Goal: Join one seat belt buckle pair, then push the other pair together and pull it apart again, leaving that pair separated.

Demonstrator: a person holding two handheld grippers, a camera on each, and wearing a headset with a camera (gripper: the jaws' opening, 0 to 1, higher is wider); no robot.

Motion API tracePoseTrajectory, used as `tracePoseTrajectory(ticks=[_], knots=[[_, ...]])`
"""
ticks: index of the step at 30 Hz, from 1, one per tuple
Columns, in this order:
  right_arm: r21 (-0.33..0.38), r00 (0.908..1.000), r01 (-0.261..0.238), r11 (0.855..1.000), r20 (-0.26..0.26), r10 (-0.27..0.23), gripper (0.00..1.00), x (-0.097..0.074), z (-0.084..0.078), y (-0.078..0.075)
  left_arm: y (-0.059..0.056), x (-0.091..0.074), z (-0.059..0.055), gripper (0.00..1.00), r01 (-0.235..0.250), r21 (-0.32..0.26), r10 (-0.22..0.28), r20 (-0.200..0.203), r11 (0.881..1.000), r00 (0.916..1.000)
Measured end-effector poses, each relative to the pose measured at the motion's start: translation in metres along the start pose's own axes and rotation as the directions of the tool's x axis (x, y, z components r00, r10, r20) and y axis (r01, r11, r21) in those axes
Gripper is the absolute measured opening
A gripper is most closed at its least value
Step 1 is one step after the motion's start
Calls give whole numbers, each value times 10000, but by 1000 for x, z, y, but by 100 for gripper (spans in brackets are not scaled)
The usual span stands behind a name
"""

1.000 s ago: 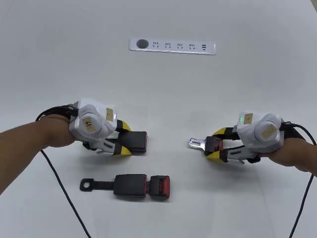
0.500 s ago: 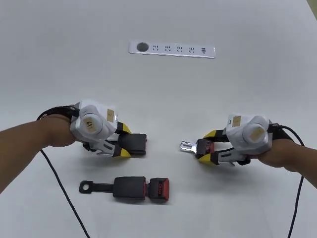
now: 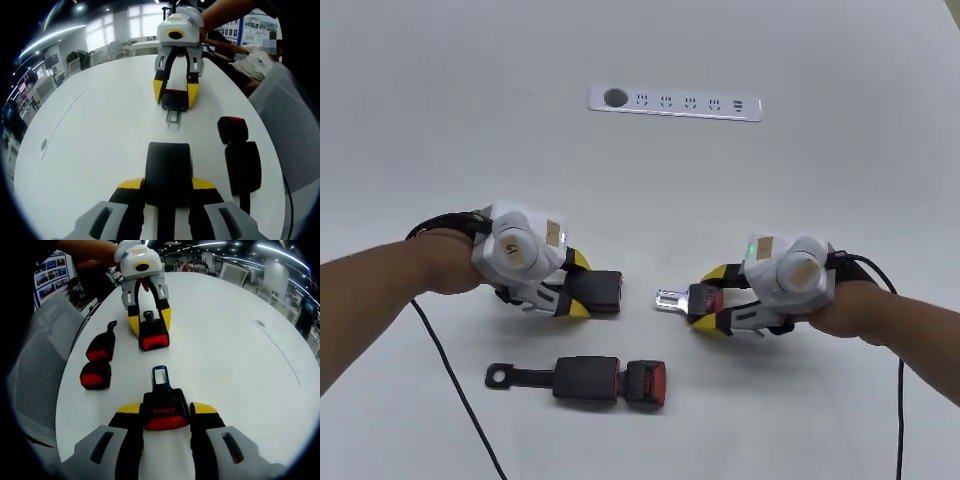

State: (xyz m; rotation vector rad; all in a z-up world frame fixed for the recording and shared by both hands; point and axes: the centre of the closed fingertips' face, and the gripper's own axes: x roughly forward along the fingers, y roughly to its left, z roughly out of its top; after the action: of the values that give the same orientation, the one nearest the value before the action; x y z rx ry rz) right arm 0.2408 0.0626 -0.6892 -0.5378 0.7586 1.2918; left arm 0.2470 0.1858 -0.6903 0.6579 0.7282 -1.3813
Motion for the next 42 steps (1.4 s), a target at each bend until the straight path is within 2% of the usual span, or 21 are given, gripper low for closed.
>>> tracePoseTrajectory(ticks=[23, 28, 29, 30, 31, 34, 42], knots=[[-371, 9981, -428, 9984, 431, 444, 35, 28, 36, 9, -4, 0, 1, 35, 182, 199, -180, -76, 9996, 9998], [-406, 9976, -467, 9981, 491, 487, 35, 34, 41, 10, -3, 1, 2, 35, 190, 123, -190, 9, 9997, 9998], [-293, 9958, -630, 9976, 640, 648, 35, 37, 46, 14, -4, 4, 4, 35, 234, 136, -235, 93, 9996, 9997], [-427, 9978, -442, 9981, 482, 462, 35, 36, 43, 12, -5, 3, 3, 35, 342, 393, -341, -39, 9986, 9994], [-441, 9969, -591, 9973, 503, 613, 35, 34, 42, 12, -5, 3, 3, 35, 367, 343, -367, -31, 9987, 9993], [-447, 9968, -601, 9972, 493, 623, 35, 33, 41, 12, -4, 4, 3, 34, 402, 311, -405, 60, 9987, 9992], [-471, 9975, -552, 9974, 405, 571, 35, 38, 42, 12, -5, 5, 5, 34, 633, 487, -622, -238, 9968, 9978]])
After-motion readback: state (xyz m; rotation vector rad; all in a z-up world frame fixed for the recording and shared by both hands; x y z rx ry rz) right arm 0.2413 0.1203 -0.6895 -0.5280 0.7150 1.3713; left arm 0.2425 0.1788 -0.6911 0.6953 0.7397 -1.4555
